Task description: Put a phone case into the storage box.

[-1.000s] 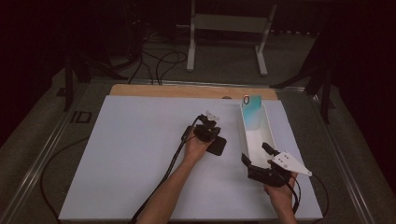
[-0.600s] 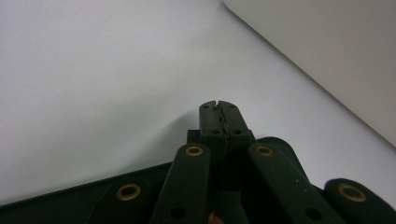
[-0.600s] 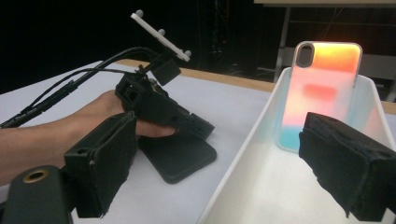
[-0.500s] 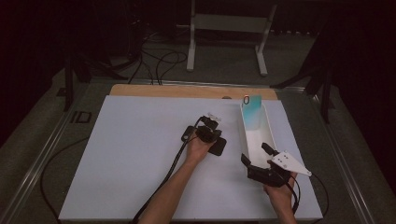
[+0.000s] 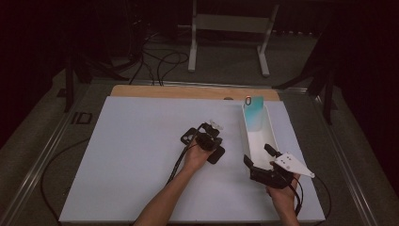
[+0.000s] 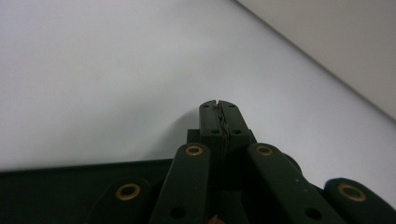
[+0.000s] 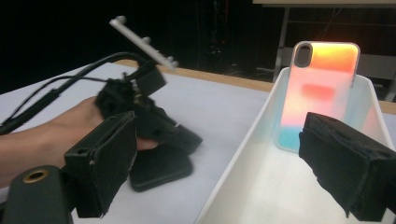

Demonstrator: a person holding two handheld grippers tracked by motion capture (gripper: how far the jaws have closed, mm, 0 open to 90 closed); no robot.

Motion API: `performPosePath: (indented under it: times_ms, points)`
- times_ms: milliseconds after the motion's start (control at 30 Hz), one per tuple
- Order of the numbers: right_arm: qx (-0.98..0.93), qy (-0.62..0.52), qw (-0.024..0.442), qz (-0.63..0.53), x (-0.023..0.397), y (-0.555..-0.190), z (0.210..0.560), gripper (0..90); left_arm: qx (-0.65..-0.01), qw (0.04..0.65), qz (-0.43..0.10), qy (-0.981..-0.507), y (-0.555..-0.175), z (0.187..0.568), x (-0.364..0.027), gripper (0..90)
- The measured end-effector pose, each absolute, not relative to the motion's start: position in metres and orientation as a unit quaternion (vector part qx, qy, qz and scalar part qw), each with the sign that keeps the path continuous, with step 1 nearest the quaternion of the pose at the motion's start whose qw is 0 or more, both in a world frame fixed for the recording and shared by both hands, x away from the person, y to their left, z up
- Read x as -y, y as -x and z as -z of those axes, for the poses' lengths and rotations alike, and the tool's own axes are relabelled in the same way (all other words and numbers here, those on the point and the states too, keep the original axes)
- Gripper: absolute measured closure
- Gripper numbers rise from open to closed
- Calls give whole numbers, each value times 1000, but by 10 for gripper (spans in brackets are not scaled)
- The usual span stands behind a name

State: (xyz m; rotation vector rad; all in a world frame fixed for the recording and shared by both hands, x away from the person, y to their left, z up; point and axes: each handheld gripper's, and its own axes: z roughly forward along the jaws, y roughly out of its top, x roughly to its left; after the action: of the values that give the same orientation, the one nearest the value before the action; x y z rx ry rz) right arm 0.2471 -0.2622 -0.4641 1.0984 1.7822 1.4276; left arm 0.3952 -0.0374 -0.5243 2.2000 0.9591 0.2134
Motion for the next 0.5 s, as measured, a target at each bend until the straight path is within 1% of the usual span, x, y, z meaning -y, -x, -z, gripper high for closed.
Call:
performPosePath:
  times_ms: [300, 500]
  points:
    - [-675, -411, 301, -534, 258, -248, 465, 115, -371, 350, -74, -857, -364, 522, 16, 900]
    - [-675, -412, 301, -534, 258, -247, 464, 115, -383, 347, -69, -854, -340, 520, -12, 900]
